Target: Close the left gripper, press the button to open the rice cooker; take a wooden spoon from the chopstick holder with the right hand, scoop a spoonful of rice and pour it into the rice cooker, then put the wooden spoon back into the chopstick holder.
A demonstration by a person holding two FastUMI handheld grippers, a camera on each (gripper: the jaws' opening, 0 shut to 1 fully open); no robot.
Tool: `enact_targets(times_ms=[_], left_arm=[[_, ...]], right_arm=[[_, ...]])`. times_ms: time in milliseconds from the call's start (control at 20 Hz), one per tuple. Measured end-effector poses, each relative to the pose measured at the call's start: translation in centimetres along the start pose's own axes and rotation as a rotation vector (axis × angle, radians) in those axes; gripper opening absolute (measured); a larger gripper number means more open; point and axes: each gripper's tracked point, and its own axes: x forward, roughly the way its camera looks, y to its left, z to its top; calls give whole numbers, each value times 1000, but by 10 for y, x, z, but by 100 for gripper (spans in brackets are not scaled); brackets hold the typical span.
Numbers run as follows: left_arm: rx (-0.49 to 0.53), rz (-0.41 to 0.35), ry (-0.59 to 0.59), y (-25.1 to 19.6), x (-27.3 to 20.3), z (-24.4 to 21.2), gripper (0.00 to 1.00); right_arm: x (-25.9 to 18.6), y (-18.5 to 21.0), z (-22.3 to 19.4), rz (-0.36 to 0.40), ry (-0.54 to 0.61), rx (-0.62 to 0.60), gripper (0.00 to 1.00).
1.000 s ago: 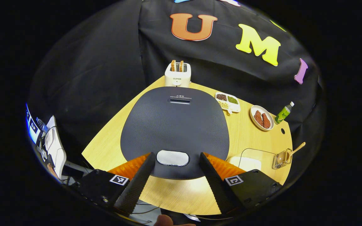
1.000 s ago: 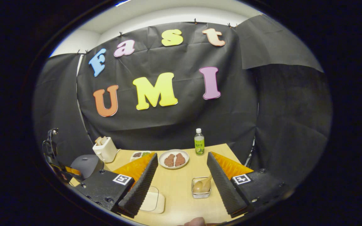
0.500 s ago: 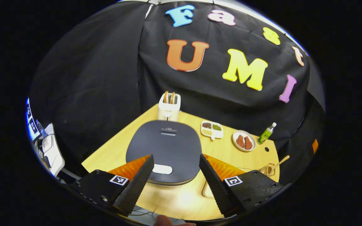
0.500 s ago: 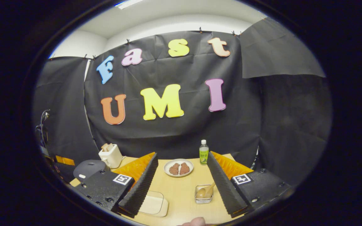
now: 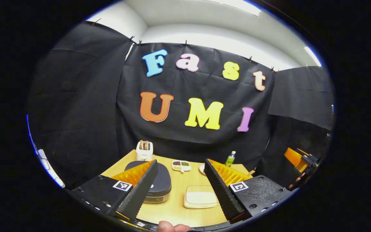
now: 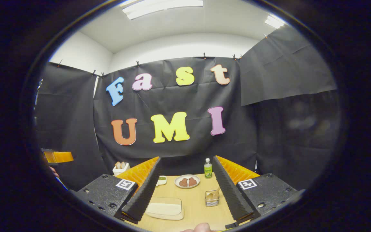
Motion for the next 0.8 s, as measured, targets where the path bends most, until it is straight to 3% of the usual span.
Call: enact_targets(times_ms=[50, 100, 400, 800], left_arm=[[9, -20, -16, -9, -10, 0, 89], [20, -40, -35, -17, -21, 1, 95], [50, -76, -87, -48, -70, -10, 95], [91, -53, -126, -49, -96, -16, 94]], right_arm=[[-16, 2, 2, -5, -8, -7, 100], [-29, 5, 3, -11, -15, -11, 100], [-91, 21, -10, 0, -14, -25, 100], [-111, 26, -26, 15, 20, -22, 100]])
